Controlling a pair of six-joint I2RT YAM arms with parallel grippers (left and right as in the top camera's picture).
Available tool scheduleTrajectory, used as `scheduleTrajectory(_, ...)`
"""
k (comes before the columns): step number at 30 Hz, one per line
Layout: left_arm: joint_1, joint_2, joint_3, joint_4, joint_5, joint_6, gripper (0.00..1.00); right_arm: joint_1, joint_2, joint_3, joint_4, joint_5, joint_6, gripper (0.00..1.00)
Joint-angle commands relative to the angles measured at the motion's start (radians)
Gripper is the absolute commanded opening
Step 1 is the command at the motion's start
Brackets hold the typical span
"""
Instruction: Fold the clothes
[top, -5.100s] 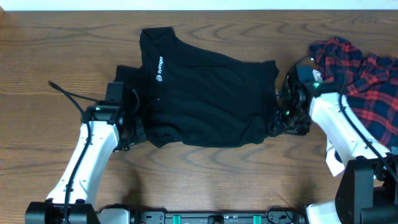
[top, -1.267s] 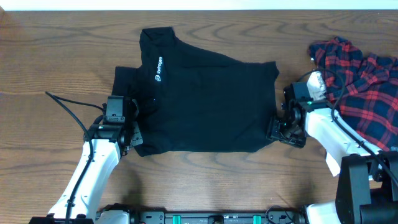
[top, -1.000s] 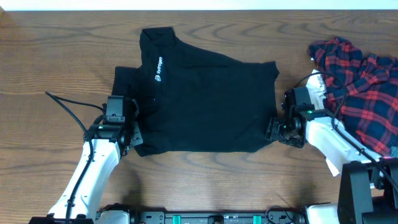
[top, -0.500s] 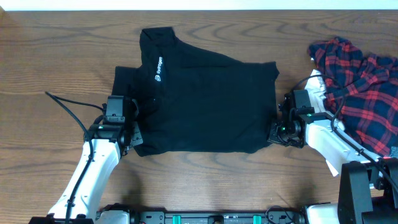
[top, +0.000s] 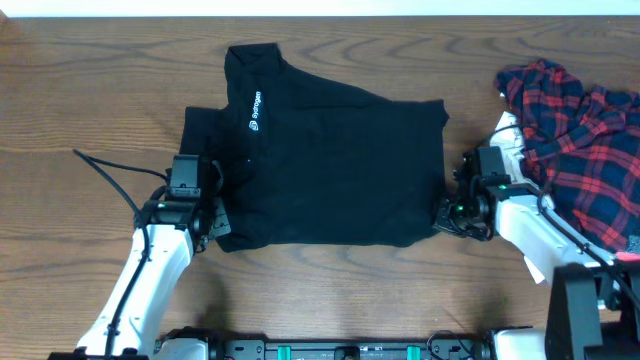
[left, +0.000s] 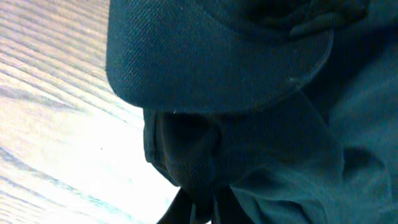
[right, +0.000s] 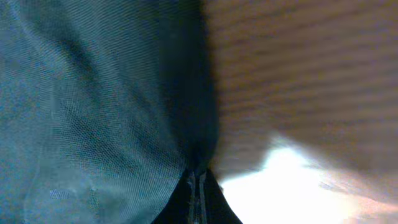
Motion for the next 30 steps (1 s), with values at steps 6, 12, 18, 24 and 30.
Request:
scheduleTrajectory(6, 0.003, -0.089, 0.067, 0.001, 0.051, -0.005, 0.06, -0.042, -0.167, -0.008, -0.013, 0.002, -0.012, 0.01)
scheduleTrajectory(12, 0.003, -0.147, 0.077, 0.018, 0.066, -0.005, 0.06, -0.042, -0.189, -0.008, -0.022, 0.007, -0.011, 0.01)
scheduleTrajectory(18, 0.003, -0.194, 0.077, 0.101, 0.066, -0.005, 0.06, -0.056, -0.189, -0.006, -0.005, 0.051, 0.047, 0.01)
scheduleTrajectory(24, 0.003, -0.185, 0.077, 0.182, 0.054, -0.005, 0.06, -0.087, -0.189, -0.006, 0.044, 0.051, 0.087, 0.01)
scheduleTrajectory(30, 0.003, -0.151, 0.077, 0.250, 0.055, -0.005, 0.06, -0.091, -0.189, -0.006, 0.114, 0.051, 0.086, 0.01)
